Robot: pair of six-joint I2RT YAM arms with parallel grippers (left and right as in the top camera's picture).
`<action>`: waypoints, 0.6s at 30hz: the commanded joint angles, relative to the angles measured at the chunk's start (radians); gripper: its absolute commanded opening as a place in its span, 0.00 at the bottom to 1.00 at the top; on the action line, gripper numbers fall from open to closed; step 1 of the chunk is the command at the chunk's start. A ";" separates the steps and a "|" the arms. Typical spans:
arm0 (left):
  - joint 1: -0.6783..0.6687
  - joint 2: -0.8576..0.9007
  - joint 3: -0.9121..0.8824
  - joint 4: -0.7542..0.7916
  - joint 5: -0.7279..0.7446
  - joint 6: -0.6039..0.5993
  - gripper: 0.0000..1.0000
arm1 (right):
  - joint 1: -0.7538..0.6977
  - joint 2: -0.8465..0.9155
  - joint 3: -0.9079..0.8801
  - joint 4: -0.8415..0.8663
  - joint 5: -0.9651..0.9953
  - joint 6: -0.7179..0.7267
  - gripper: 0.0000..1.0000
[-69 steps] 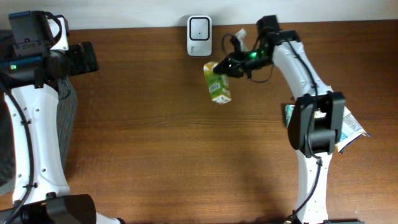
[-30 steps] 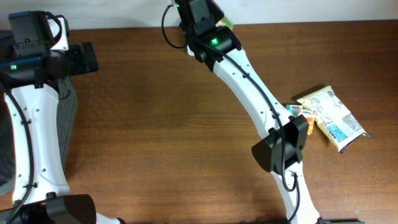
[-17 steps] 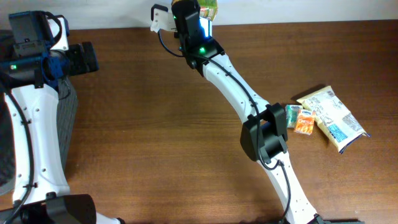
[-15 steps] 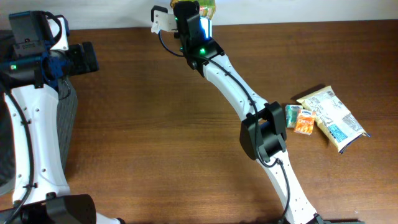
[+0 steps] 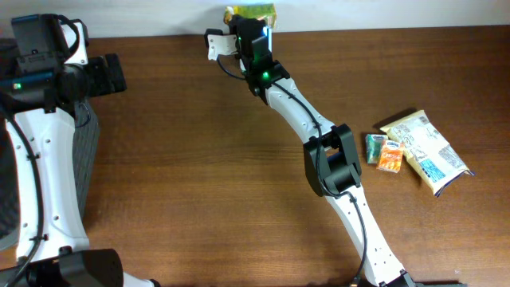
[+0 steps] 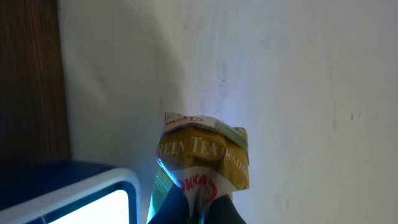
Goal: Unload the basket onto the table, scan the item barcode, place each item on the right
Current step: 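Hold the drink box over the scanner window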
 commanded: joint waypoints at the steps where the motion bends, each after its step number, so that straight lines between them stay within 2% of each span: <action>1: 0.001 0.002 0.003 -0.001 0.000 0.012 0.99 | 0.016 -0.017 0.022 0.018 -0.037 0.034 0.04; 13: 0.001 0.002 0.003 -0.001 0.000 0.011 0.99 | 0.030 -0.050 0.023 0.016 -0.040 0.045 0.04; 17: 0.001 0.002 0.003 -0.001 0.000 0.012 0.99 | 0.027 -0.175 0.023 -0.108 -0.040 0.216 0.04; 18: 0.001 0.002 0.003 -0.001 0.000 0.012 0.99 | 0.021 -0.230 0.023 -0.164 -0.041 0.304 0.04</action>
